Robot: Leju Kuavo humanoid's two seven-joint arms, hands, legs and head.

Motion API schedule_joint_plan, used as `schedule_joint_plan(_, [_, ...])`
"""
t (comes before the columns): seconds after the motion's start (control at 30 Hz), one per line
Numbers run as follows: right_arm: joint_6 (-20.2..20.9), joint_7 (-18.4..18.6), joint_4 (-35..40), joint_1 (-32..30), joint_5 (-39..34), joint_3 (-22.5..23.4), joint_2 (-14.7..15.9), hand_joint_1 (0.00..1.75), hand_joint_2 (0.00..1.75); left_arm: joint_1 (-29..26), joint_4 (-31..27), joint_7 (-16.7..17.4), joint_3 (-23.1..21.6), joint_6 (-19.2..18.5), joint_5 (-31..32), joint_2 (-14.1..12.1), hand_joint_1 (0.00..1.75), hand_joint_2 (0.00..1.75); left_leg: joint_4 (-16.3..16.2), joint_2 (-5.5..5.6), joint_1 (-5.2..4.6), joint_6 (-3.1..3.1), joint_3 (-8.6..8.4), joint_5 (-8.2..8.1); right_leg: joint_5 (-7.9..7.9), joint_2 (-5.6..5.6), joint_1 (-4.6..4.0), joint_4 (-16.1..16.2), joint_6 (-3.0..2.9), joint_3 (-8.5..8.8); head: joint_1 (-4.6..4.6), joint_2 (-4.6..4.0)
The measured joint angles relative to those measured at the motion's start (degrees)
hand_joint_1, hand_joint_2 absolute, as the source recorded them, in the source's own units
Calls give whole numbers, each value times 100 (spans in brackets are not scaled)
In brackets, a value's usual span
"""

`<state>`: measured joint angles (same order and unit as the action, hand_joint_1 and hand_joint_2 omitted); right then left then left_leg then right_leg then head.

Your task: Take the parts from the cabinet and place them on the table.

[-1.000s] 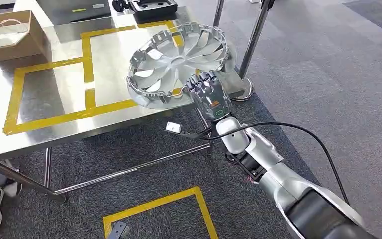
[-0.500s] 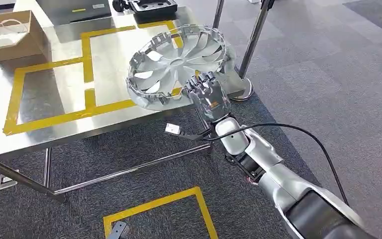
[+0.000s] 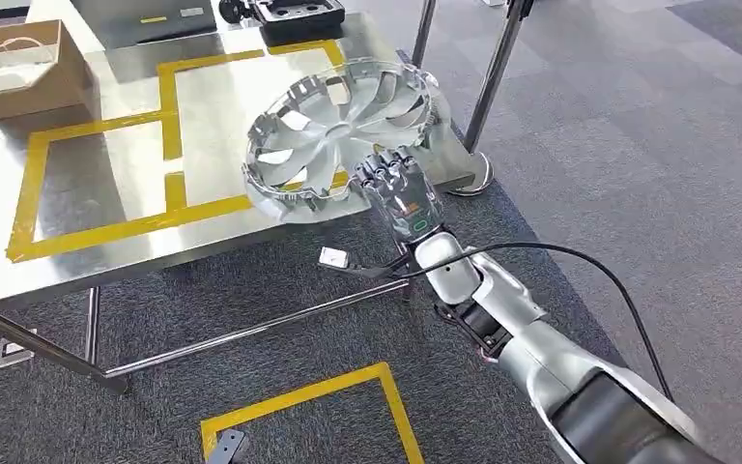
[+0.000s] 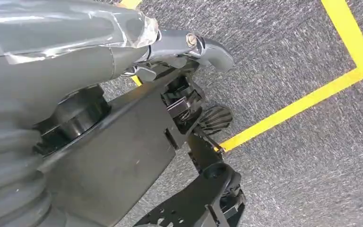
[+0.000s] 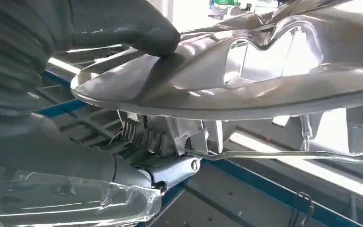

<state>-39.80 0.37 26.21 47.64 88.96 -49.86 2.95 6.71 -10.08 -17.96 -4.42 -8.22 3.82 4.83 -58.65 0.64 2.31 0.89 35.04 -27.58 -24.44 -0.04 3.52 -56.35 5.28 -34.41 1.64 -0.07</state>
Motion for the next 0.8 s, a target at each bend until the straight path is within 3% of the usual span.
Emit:
schedule_joint_plan(0.13, [0, 157, -26, -8, 33, -2, -57, 175, 175, -2, 0, -15, 0, 0, -7, -15, 0, 175, -31, 6, -35, -27, 14, -16, 10, -2, 32, 13, 21, -1, 2, 0])
schedule_joint_plan(0.2, [0, 199, -26, -8, 35, -9, -92, 175, 175, -2, 0, -15, 0, 2, -4, -30, 0, 175, -48, 12, -58, -66, 35, -29, 23, -10, 49, 35, 62, 14, 6, 0])
schedule_joint_plan(0.23, [0, 214, -26, -7, 35, -11, -98, 175, 175, -2, 0, -15, 0, 2, -4, -35, 0, 175, -19, 18, -61, -99, 29, -11, 40, -16, 50, 75, 95, 39, 9, 0])
schedule_joint_plan(0.27, [0, 225, -26, -8, 35, -9, -105, 175, 175, -2, -2, -15, 0, 2, -4, -57, 0, 175, 71, 29, -29, -173, -43, 45, 16, -20, 67, 82, 112, 26, -2, 0])
schedule_joint_plan(0.3, [0, 241, -29, -7, 35, -15, -96, 175, 175, -4, -2, -15, 2, 2, 7, -37, 0, 175, 110, 35, -27, -208, -67, 64, -128, -20, 64, -100, 55, -40, -35, 0])
schedule_joint_plan(0.33, [0, 249, -29, -4, 35, -24, -96, 175, 175, 1, -2, -15, 7, 13, 11, -42, 0, 175, 111, 47, -37, -229, -66, 77, -347, -15, 22, -489, 5, -212, -37, 0])
schedule_joint_plan(0.4, [0, 262, -29, -16, 35, -37, -92, 175, 175, -6, 0, -15, 9, 13, 20, -35, 0, 175, 109, 106, -82, -243, -64, 74, -798, -11, -48, -1563, -41, -700, -57, 0])
schedule_joint_plan(0.43, [0, 262, -29, -36, 35, -39, -87, 175, 175, -9, 0, -13, 11, 13, 20, -31, 0, 175, 105, 156, -107, -243, -65, 73, -885, -9, -79, -1930, -69, -875, -59, 0])
schedule_joint_plan(0.47, [0, 262, -31, -61, 35, -42, -79, 175, 175, -12, 0, -13, 13, 13, 20, -31, 0, 175, 103, 213, -123, -243, -69, 73, -835, -9, -101, -1969, -106, -906, -59, 0])
schedule_joint_plan(0.5, [0, 262, -33, -72, 35, -42, -72, 175, 175, -13, 0, -13, 15, 13, 18, -31, 0, 175, 98, 275, -131, -242, -71, 73, -679, -2, -122, -1740, -161, -799, -57, 0])
schedule_joint_plan(0.53, [0, 262, -35, -71, 35, -42, -65, 175, 175, -12, 0, -13, 20, 13, 20, -31, 0, 175, 86, 348, -137, -238, -72, 70, -430, 23, -138, -1255, -217, -572, -59, 0])
schedule_joint_plan(0.57, [0, 262, -35, -67, 35, -42, -61, 175, 175, -11, -2, -13, 22, 13, 18, -28, 0, 175, 64, 424, -139, -218, -73, 58, -156, 120, -145, -630, -266, -266, -57, 0])
schedule_joint_plan(0.6, [0, 262, -39, -65, 35, -42, -50, 175, 175, -11, 0, -13, 24, 13, 20, -22, 0, 175, 51, 467, -119, -192, -57, 44, -157, 365, -131, -287, -299, -98, -57, 0])
schedule_joint_plan(0.63, [0, 262, -44, -63, 35, -44, -44, 175, 175, 0, -2, -13, 26, 13, 18, -26, 0, 175, 10, 530, -159, -153, 2, 44, -190, 400, -125, -191, -277, -34, -42, 0])
schedule_joint_plan(0.73, [-7, 258, -44, -55, 35, -70, -57, 175, 175, -38, 0, -9, 24, 9, 20, -13, 0, 175, 82, 691, -80, -26, 36, 87, -204, 266, -193, -246, -331, -45, -55, 0])
schedule_joint_plan(0.77, [-7, 260, -44, -55, 35, -70, -77, 175, 175, -46, 0, -9, 24, 9, 20, -17, 0, 175, 82, 721, -82, 14, 39, 83, -177, 198, -154, -189, -376, -19, -46, 0])
schedule_joint_plan(0.8, [-7, 265, -44, -54, 35, -70, -89, 175, 175, -54, 0, -9, 24, 9, 20, -26, 0, 175, 3, 399, -114, 40, 107, 22, -164, 131, -150, -163, -405, 3, -42, 0])
